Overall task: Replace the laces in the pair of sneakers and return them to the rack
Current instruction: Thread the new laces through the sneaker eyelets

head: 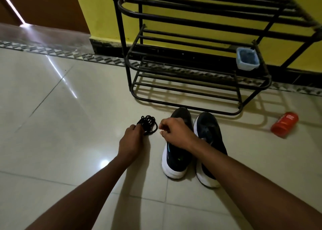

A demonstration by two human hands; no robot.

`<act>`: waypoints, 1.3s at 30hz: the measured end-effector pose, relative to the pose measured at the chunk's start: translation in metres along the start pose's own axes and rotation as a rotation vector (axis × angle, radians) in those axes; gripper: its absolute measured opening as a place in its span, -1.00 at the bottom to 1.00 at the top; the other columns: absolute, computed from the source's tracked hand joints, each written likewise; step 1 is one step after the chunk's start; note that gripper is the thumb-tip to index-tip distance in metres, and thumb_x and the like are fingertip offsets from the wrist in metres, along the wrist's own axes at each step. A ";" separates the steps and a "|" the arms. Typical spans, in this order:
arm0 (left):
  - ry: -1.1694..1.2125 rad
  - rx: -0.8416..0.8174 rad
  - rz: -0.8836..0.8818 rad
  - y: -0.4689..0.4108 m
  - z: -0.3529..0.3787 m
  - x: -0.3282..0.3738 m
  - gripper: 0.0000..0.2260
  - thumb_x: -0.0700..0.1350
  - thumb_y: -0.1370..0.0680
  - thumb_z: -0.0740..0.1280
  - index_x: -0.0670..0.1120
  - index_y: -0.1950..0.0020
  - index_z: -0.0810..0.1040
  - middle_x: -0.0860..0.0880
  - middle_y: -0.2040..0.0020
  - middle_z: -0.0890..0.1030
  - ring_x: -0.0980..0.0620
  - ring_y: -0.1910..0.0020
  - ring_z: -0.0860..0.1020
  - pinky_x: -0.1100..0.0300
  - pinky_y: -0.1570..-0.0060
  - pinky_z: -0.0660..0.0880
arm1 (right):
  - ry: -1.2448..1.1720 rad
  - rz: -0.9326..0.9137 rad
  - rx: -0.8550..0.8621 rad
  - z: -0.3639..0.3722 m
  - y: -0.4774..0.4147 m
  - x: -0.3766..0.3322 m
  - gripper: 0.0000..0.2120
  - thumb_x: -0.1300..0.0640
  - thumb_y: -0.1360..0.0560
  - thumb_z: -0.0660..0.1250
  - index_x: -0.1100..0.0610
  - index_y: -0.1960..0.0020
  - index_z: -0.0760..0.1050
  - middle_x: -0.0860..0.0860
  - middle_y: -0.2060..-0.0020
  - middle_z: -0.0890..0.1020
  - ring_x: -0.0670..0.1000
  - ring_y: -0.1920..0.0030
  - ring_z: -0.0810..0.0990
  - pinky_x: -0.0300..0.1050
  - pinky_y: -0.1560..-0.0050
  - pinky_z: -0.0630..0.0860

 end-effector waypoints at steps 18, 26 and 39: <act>0.647 0.396 0.093 0.013 -0.115 0.070 -0.91 -0.26 -0.54 0.45 -0.09 0.05 0.59 0.09 0.15 0.66 0.12 0.23 0.65 0.40 0.31 0.46 | -0.226 -0.034 0.247 -0.067 -0.007 -0.038 -0.95 0.25 -0.53 0.39 0.14 0.04 0.61 -0.02 0.22 0.66 -0.15 0.20 0.61 -0.43 0.24 0.44; 0.567 0.387 -0.034 -0.011 -0.111 0.018 -0.94 -0.18 -0.55 0.45 -0.02 0.03 0.67 0.12 0.15 0.70 0.11 0.25 0.60 0.26 0.23 0.50 | -0.221 -0.061 0.429 -0.092 -0.028 -0.041 -0.90 0.26 -0.54 0.34 0.11 0.07 0.60 -0.07 0.22 0.67 -0.12 0.16 0.65 -0.10 0.05 0.62; 1.153 -0.068 -0.022 -0.034 -0.100 0.050 -0.59 -0.34 -0.50 0.43 -0.09 -0.31 0.51 -0.11 -0.10 0.70 0.03 -0.16 0.65 0.25 -0.08 0.55 | -0.164 -0.198 0.491 -0.109 -0.032 -0.089 -0.88 0.09 -0.54 0.42 0.13 0.06 0.69 0.02 0.19 0.57 -0.06 0.19 0.55 -0.21 0.18 0.47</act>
Point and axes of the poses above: each hand's wrist, its own y-axis away from the middle knuckle, its own z-axis out of the palm, x = y × z, the point moved 8 cm from there along -y, towards the middle knuckle
